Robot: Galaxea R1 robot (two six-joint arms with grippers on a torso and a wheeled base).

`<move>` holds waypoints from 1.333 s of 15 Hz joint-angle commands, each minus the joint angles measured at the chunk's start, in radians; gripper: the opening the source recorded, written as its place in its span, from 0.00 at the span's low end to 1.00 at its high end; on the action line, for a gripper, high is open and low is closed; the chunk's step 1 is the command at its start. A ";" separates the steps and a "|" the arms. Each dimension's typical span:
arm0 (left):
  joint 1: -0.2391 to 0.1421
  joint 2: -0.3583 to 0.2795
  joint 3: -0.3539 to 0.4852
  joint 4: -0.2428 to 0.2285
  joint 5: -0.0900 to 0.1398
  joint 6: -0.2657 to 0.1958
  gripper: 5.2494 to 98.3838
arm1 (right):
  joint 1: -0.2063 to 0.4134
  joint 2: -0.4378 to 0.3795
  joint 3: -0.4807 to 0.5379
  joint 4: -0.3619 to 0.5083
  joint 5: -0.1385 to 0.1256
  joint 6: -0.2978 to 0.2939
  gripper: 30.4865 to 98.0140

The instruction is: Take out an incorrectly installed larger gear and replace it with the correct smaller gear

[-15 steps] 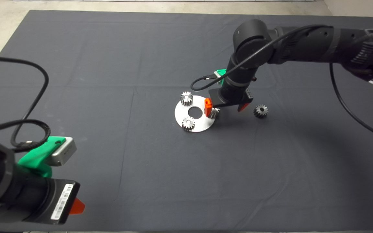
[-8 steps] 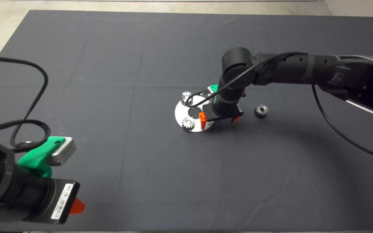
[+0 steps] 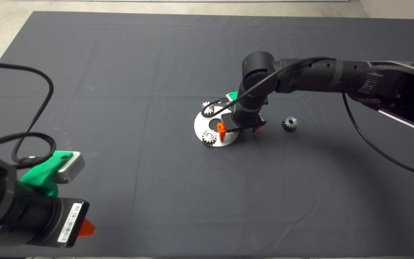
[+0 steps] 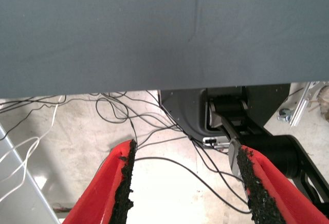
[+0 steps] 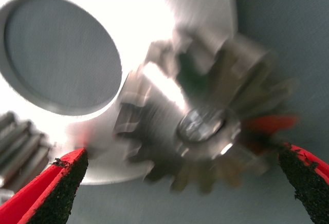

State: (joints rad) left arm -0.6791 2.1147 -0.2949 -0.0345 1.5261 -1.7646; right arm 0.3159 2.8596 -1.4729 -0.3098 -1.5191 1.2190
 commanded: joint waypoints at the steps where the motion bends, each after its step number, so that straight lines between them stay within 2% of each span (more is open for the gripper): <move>1: -0.006 0.008 0.008 0.016 0.026 -0.004 0.47 | 0.066 0.013 -0.038 -0.007 -0.087 -0.024 1.00; 5: -0.005 0.018 0.010 0.016 0.026 -0.006 0.47 | 0.097 0.019 -0.042 0.012 -0.086 -0.026 1.00; 9: -0.005 0.018 0.011 0.016 0.026 -0.008 0.47 | 0.089 0.033 -0.039 0.008 -0.085 -0.026 1.00; 12: 0.011 0.018 0.011 0.017 0.026 -0.009 0.47 | 0.067 0.034 -0.039 0.006 -0.085 -0.023 1.00; 16: 0.041 0.018 0.011 0.027 0.028 -0.009 0.47 | 0.036 0.034 -0.035 0.000 -0.084 -0.021 0.94; 17: 0.041 0.018 0.011 0.033 0.028 -0.009 0.47 | 0.029 0.035 -0.035 -0.008 -0.082 -0.021 0.88; 20: 0.043 0.020 0.011 0.041 0.026 -0.009 0.47 | 0.023 0.034 -0.018 -0.023 -0.082 -0.018 0.81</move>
State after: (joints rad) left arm -0.6345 2.1311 -0.2949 -0.0081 1.5260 -1.7683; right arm 0.3296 2.8874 -1.5143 -0.3072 -1.5268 1.1979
